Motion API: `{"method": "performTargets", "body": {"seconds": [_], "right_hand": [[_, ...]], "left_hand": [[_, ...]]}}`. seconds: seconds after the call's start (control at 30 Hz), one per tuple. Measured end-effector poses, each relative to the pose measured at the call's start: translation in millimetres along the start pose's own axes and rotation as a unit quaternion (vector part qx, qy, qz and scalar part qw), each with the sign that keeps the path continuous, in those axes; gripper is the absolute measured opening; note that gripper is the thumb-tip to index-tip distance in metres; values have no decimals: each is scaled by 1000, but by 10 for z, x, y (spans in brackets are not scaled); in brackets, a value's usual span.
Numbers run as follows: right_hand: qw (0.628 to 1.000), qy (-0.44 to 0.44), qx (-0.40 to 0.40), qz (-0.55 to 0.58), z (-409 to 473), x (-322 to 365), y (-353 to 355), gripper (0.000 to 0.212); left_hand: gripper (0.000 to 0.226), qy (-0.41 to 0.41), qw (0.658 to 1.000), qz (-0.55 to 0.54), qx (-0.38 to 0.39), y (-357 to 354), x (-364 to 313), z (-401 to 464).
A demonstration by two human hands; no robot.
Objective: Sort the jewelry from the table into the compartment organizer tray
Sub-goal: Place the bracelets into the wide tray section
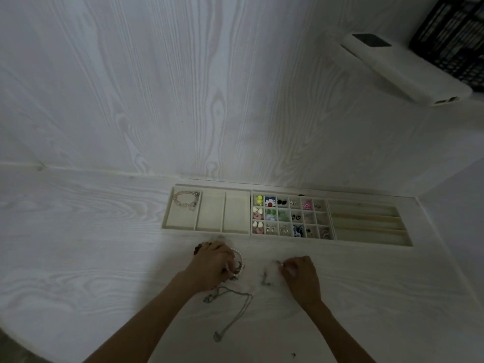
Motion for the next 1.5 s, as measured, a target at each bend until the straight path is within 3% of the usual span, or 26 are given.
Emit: {"method": "performTargets", "body": {"seconds": [0.1,0.17,0.27,0.33,0.4,0.57,0.73,0.9,1.0,1.1,1.33,1.5], "right_hand": [[995,23,33,95,31,210,110,5],[980,57,68,179,30,436,215,6],[947,95,111,287,3,839,395,3],[931,105,119,327,19,1090,494,9],[923,94,128,352,58,1287,541,13],[903,73,159,391,256,1669,369,12],[922,60,193,330,610,1985,-65,21],[953,98,173,228,1046,2117,-568,19],[961,123,178,172,1218,2100,-807,20],[967,139,177,118,1289,2074,-934,20],[974,182,136,17,1292,2059,-1026,19],[965,247,81,-35,1312,2073,-1072,17]], "left_hand": [[38,20,999,-27,-7,28,-49,-11],[56,40,986,-162,12,103,-119,-15],[72,64,910,-387,132,330,-214,-60],[66,69,870,-453,181,527,-181,-141],[51,52,852,-481,198,713,-95,-245],[25,84,837,-527,123,986,215,-474],[15,164,783,-600,2,993,677,-512],[21,239,796,-550,-87,940,948,-339],[23,300,844,-432,-102,803,1109,-197],[11,341,879,-318,-101,743,1157,-115],[25,336,930,-67,-135,779,1125,79],[26,315,939,-19,-136,705,1124,124]]}}
Point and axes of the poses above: each hand's wrist, its own z-axis towards the middle knuckle, its own y-axis out of the back of the hand, x = y × z, the point moved 1 cm from there along z, towards the middle knuckle, and after that the axes turned 14 degrees about y, right-handed, at the moved point
